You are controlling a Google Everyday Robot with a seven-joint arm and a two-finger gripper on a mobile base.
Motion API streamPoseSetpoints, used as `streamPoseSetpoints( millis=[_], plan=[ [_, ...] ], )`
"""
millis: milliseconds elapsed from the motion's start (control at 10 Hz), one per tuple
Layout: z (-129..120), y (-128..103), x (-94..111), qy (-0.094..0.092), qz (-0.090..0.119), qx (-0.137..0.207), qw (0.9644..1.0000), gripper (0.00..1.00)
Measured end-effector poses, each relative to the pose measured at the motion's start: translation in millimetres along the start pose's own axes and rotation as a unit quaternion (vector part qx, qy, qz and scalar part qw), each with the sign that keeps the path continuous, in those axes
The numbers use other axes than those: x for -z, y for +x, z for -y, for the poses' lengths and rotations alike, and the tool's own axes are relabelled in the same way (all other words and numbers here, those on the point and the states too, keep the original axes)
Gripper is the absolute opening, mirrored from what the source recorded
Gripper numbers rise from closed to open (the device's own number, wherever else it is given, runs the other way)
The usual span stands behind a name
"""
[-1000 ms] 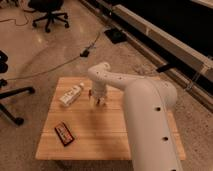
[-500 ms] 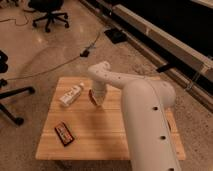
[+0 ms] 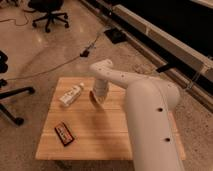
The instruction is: Drag the pepper across the table
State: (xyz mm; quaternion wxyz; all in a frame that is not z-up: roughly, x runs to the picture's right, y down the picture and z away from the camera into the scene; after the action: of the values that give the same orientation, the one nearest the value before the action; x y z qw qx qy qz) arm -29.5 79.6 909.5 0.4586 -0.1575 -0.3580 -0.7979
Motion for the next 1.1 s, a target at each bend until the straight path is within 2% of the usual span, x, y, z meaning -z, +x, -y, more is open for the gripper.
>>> streamPoseSetpoints(
  millis=[500, 1100],
  plan=[
    [-27, -45, 5, 0.002, 0.012, 0.032, 0.9994, 0.0],
    [-64, -94, 10, 0.011, 0.015, 0.044, 0.9988, 0.0]
  ],
)
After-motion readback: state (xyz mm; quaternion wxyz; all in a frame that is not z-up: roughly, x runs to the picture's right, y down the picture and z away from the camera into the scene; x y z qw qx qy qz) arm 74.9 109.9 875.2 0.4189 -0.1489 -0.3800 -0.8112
